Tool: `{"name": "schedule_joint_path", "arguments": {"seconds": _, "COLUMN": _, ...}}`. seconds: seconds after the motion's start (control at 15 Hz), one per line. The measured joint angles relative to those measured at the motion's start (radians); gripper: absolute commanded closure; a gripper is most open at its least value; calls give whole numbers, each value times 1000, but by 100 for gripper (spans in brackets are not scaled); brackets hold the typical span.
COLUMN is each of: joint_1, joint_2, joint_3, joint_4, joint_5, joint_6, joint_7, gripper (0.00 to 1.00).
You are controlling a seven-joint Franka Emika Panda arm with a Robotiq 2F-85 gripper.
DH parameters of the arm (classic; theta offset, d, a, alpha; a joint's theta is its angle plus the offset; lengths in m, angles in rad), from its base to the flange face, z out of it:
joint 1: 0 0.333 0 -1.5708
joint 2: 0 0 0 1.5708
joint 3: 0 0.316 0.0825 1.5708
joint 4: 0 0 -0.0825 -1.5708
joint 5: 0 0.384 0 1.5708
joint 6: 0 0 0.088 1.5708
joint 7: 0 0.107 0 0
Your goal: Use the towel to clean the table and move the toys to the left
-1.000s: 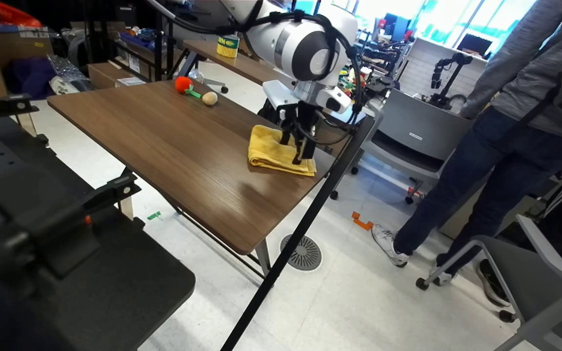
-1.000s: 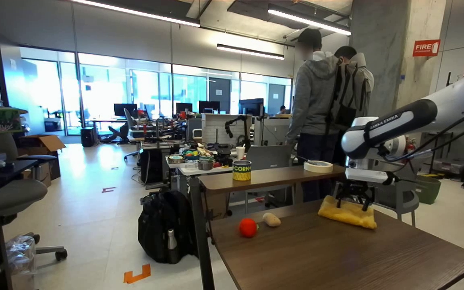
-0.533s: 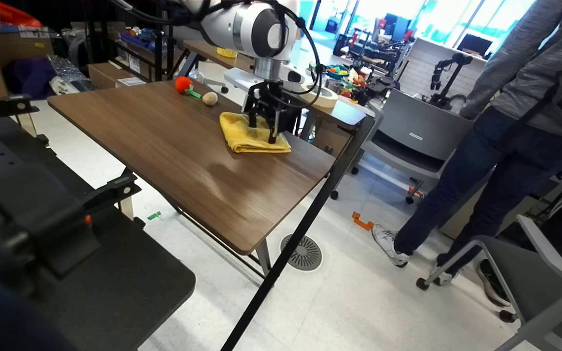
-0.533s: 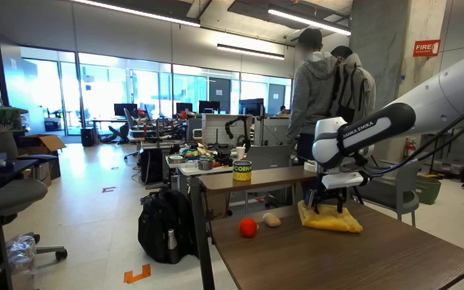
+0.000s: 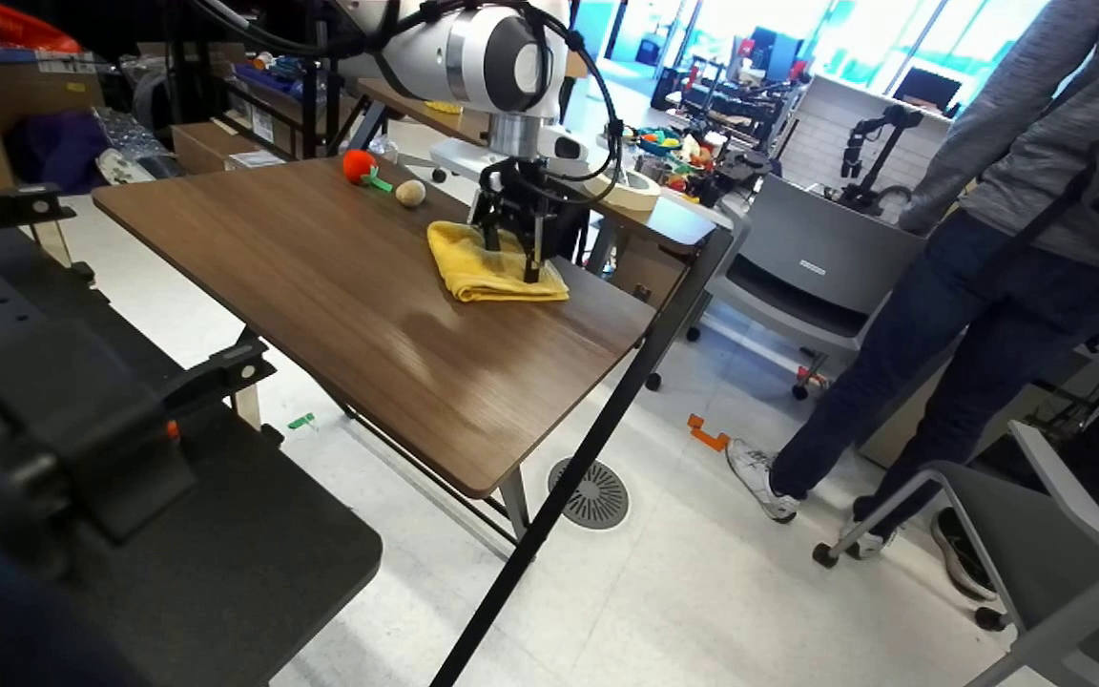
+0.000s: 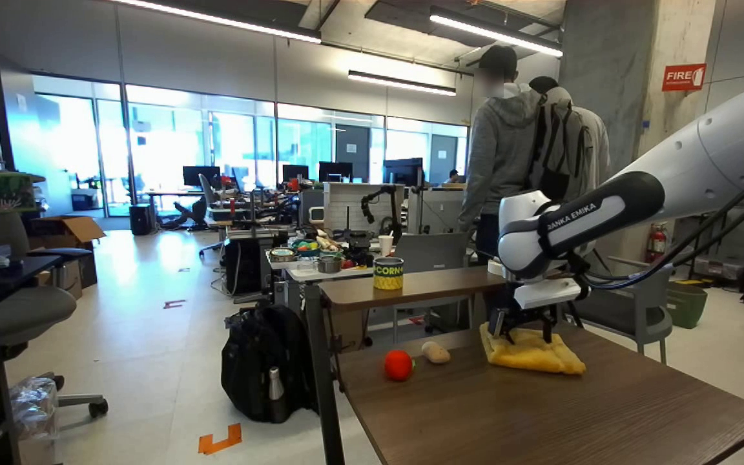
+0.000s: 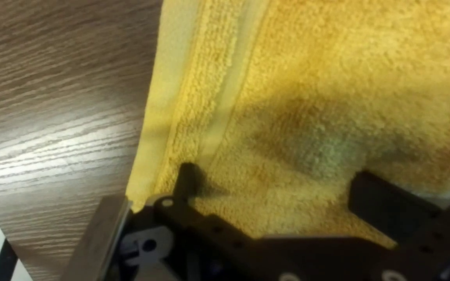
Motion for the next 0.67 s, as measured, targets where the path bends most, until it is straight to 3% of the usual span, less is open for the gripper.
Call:
{"name": "schedule_joint_path", "arguments": {"seconds": 0.27, "joint_1": 0, "joint_2": 0, "joint_3": -28, "joint_4": -7, "joint_5": 0, "joint_6": -4, "joint_7": 148, "gripper": 0}}
{"name": "schedule_joint_path", "arguments": {"seconds": 0.67, "joint_1": 0, "joint_2": -1, "joint_3": -27, "joint_4": -10, "joint_5": 4, "joint_6": -10, "joint_7": 167, "gripper": 0}}
